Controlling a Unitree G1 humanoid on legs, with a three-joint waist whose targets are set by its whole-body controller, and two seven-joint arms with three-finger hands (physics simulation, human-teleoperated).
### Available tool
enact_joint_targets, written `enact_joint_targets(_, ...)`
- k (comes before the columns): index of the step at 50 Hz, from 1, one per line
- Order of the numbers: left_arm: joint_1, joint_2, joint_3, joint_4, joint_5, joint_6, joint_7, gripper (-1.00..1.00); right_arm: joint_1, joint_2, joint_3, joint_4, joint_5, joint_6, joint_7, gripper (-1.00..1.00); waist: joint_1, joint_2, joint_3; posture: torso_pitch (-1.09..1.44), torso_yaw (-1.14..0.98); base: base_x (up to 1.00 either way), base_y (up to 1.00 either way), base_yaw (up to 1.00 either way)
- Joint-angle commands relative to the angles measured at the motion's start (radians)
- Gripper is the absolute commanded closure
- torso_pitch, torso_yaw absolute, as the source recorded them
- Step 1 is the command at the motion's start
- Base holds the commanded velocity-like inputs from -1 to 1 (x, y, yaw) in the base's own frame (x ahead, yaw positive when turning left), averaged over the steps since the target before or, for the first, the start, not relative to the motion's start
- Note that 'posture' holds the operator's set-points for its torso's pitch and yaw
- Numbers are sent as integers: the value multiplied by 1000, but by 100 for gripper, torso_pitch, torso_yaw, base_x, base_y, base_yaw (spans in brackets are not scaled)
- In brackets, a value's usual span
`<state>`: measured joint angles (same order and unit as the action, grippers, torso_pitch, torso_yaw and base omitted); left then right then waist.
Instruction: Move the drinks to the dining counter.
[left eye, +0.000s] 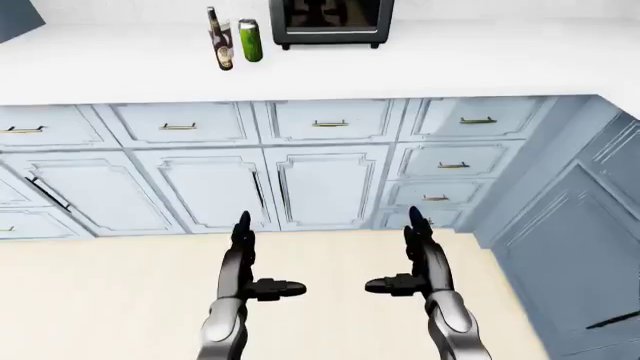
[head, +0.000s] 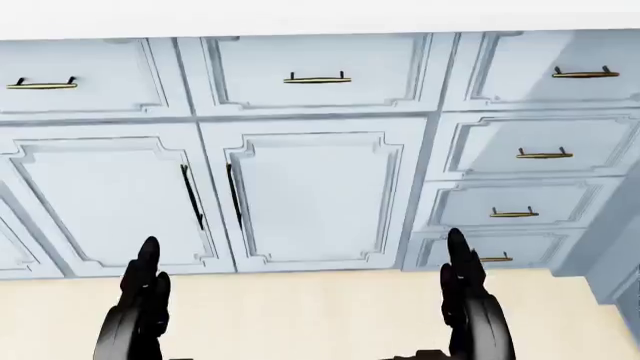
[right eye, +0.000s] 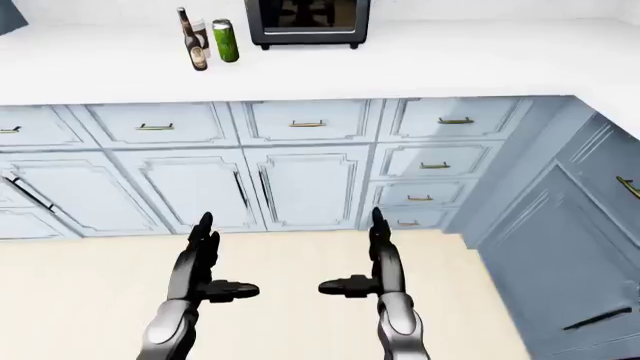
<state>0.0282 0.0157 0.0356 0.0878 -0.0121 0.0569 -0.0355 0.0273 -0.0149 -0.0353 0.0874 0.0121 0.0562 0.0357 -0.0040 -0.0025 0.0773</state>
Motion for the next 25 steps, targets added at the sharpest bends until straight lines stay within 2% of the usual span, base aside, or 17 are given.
enact_joint_targets(1, -21, 3, 4, -139, -9, -27, 4, -100, -36, -4, 1, -92, -3, -47, -4, -100, -2, -8, -1, 0, 0, 0, 0, 0)
enact_joint_targets(3, -15, 4, 6, -184, -8, 1, 7, -100, -30, -3, 3, -126, -8, -26, -8, -100, 8, -1, -63, 0, 0, 0, 0, 0)
enact_joint_targets(5, -13, 4, 5, -197, -6, 9, 5, -100, -37, -4, -1, -119, -7, -27, -9, -100, 6, -8, -18, 0, 0, 0, 0, 0)
enact_joint_targets(7, -12, 6, 8, -223, -7, 26, 2, -100, -37, -3, 1, -117, -9, -30, -11, -100, 8, -7, -68, 0, 0, 0, 0, 0)
enact_joint_targets(8, -13, 7, 9, -235, -6, 35, 1, -100, -38, -2, 2, -113, -11, -34, -13, -100, 8, -7, -74, 0, 0, 0, 0, 0)
enact_joint_targets(14, -17, 10, 14, -315, -4, 96, -6, -100, -45, -3, 2, -151, -10, 2, -16, -100, 8, -3, -81, 0, 0, 0, 0, 0)
enact_joint_targets(17, -24, 13, 16, -394, -6, 167, -11, -100, -55, -6, 3, -231, -11, 76, -17, -100, 9, -2, -85, 0, 0, 0, 0, 0)
enact_joint_targets(22, -115, 37, 42, -575, -15, 391, -21, -100, -116, -25, -28, -406, 2, 258, -22, -100, 9, -2, -92, 0, 0, 0, 0, 0)
enact_joint_targets(25, -174, 49, 63, -666, -39, 524, -25, -100, -142, -31, -46, -481, 12, 311, -31, -100, 10, -2, -91, 0, 0, 0, 0, 0)
